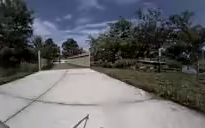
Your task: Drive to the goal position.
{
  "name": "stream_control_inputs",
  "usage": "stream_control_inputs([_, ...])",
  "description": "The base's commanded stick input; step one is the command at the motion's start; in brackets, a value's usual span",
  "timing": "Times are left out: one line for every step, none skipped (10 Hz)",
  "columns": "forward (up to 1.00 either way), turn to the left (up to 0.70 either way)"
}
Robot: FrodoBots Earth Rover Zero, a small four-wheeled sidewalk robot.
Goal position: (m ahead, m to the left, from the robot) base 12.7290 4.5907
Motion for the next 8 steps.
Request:
stream_control_inputs([0.85,0.00])
stream_control_inputs([0.85,0.10])
stream_control_inputs([0.85,0.34])
stream_control_inputs([0.85,0.34])
stream_control_inputs([0.85,0.34])
stream_control_inputs([0.85,0.34])
stream_control_inputs([0.85,0.10])
stream_control_inputs([0.85,0.00])
